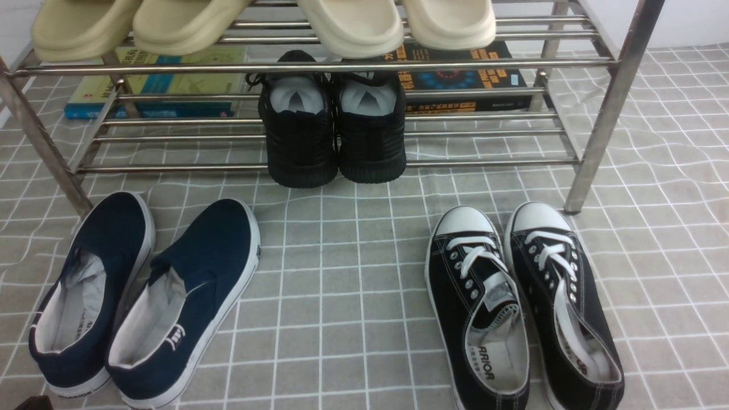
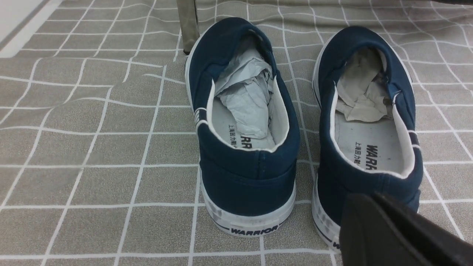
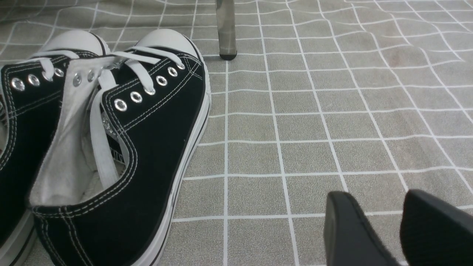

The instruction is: Take the shoes off the shelf with your hand from the grey coffee tablecloth.

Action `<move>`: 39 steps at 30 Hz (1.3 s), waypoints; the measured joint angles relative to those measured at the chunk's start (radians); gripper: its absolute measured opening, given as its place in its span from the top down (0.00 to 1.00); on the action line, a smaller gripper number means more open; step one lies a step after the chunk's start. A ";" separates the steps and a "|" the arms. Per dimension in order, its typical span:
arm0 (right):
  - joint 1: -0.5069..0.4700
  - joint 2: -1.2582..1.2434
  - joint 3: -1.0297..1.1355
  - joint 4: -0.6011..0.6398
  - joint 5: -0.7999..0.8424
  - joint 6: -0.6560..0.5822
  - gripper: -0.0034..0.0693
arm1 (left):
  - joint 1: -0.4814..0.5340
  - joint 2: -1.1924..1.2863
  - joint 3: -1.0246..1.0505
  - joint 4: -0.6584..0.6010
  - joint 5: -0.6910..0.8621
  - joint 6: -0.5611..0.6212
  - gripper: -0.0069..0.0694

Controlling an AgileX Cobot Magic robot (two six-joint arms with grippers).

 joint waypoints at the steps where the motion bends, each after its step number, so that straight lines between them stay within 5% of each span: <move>1: 0.000 0.000 0.000 0.000 0.000 0.000 0.62 | 0.000 0.000 0.000 0.000 0.000 0.000 0.86; 39: 0.000 0.000 0.000 0.000 0.000 0.000 0.62 | 0.000 0.000 0.000 -0.030 0.001 0.000 0.82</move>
